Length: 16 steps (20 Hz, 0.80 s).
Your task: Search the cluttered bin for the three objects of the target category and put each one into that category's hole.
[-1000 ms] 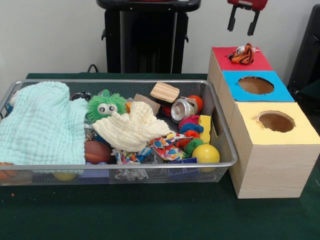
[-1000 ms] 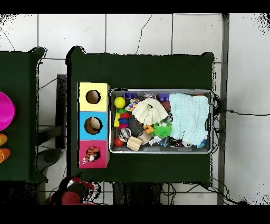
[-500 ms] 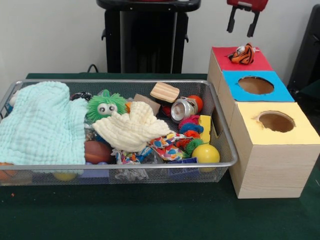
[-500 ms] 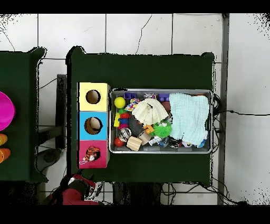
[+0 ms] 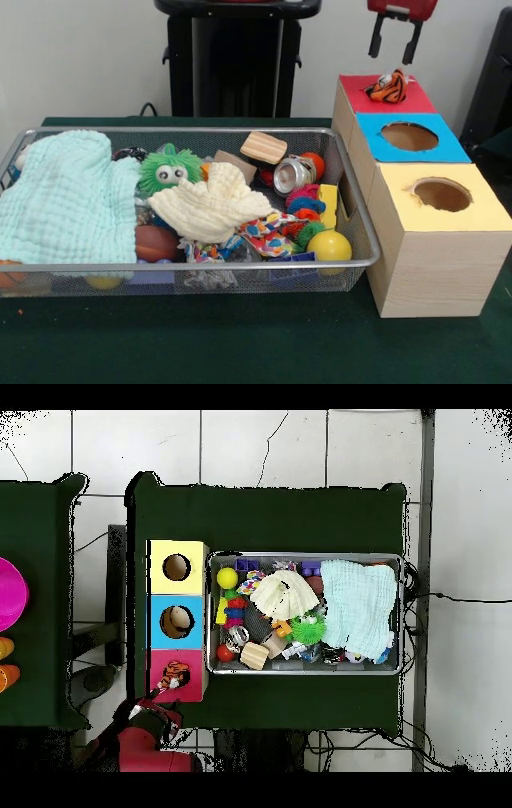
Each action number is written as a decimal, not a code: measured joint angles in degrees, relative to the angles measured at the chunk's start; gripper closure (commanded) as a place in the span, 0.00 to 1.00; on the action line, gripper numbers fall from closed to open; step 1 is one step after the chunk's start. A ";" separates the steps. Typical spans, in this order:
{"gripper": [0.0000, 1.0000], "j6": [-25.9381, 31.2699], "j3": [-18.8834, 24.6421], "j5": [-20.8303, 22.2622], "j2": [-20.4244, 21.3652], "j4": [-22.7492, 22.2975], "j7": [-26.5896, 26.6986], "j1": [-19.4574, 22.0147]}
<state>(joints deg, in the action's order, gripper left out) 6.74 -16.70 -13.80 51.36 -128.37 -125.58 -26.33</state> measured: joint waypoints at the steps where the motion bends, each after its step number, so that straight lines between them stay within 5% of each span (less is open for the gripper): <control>1: 0.00 0.01 -0.06 0.01 -0.32 0.41 0.00 0.18; 16: 0.00 0.01 -0.08 0.01 -2.23 3.01 0.00 3.12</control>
<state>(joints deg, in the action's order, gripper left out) 6.75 -16.79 -13.79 49.14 -125.36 -125.58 -23.20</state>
